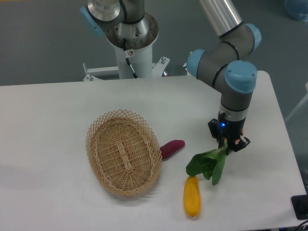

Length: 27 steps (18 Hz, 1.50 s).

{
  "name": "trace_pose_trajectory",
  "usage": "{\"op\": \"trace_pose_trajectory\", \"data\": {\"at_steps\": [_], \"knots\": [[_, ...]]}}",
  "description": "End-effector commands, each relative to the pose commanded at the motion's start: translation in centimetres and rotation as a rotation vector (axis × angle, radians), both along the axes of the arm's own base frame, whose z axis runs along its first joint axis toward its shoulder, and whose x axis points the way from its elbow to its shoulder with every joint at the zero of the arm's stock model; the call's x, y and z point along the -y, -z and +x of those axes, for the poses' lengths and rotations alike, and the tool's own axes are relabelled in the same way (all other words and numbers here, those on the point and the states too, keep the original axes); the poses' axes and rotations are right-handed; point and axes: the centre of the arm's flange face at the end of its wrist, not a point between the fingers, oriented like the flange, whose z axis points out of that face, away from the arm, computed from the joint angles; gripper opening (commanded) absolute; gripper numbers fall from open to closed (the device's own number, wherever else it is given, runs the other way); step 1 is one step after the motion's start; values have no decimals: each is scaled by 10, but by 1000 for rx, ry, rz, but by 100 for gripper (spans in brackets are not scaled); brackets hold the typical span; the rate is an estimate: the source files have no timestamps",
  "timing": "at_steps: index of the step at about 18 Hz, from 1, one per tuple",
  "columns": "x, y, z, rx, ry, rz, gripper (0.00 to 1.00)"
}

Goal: Place the green vegetable on the table

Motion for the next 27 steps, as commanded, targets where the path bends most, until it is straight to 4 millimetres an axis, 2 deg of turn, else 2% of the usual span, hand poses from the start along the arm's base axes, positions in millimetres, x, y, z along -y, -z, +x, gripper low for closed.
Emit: {"op": "trace_pose_trajectory", "data": {"at_steps": [1, 2, 8, 10, 12, 16, 20, 22, 24, 27], "knots": [[-2, -5, -3, -9, -6, 6, 86], [-4, -6, -4, -9, -4, 6, 100], [-7, -8, 4, -14, 11, 2, 100], [-9, -18, 3, -29, 4, 14, 100], [-16, -43, -6, -75, -26, 40, 100], [-16, -93, -17, -142, -39, 68, 100], [-13, -151, -28, -106, -29, 38, 100], [0, -168, -31, -106, 9, 16, 100], [28, -182, -35, -116, 28, -1, 100], [74, -191, -46, -76, 55, -41, 100]]}}
